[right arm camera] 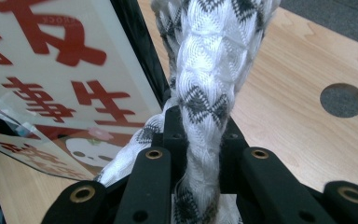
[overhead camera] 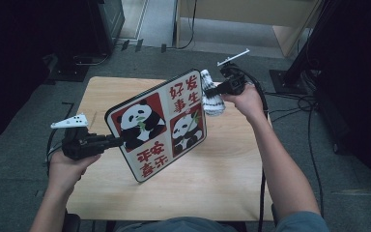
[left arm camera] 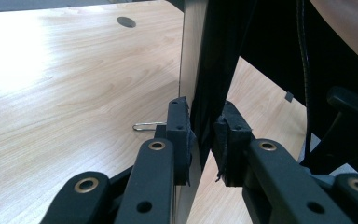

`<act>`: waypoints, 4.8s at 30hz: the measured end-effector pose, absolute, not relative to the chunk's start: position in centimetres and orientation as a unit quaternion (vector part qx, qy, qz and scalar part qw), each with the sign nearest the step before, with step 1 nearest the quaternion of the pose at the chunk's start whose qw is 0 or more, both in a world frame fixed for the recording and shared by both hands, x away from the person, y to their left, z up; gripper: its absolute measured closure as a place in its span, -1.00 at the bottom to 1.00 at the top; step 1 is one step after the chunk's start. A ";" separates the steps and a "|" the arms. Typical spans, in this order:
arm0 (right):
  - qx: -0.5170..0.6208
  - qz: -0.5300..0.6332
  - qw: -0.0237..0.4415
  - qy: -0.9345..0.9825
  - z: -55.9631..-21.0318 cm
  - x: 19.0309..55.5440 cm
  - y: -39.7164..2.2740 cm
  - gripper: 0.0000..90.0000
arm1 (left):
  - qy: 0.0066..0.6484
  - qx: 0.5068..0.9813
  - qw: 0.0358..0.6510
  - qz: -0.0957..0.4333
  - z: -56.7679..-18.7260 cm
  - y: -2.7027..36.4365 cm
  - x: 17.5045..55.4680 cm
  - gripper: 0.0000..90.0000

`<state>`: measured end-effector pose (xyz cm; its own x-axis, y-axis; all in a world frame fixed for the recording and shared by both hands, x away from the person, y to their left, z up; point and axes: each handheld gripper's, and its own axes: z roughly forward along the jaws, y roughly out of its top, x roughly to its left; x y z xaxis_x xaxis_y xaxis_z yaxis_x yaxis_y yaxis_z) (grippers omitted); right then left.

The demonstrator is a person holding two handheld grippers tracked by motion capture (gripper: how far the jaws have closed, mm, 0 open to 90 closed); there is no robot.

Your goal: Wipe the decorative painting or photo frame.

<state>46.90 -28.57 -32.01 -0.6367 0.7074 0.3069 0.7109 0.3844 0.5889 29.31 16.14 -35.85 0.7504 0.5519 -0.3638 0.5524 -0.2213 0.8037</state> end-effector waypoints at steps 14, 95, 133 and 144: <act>-0.433 -0.353 0.016 -0.829 -34.0 46.4 -29.1 0.78 | 0.353 0.781 0.516 0.001 -35.9 16.2 29.4 0.74; -0.464 -0.332 0.036 -0.821 -46.5 43.2 -31.3 0.77 | 0.363 0.777 0.514 0.007 -35.9 16.1 29.5 0.73; -0.558 -0.312 -0.088 -0.764 -44.8 44.6 -38.9 0.77 | 0.363 0.778 0.512 0.008 -35.8 16.1 29.7 0.73; -0.578 -0.274 -0.102 -0.762 -48.3 46.1 -38.8 0.74 | 0.362 0.779 0.512 0.006 -35.8 16.2 29.9 0.73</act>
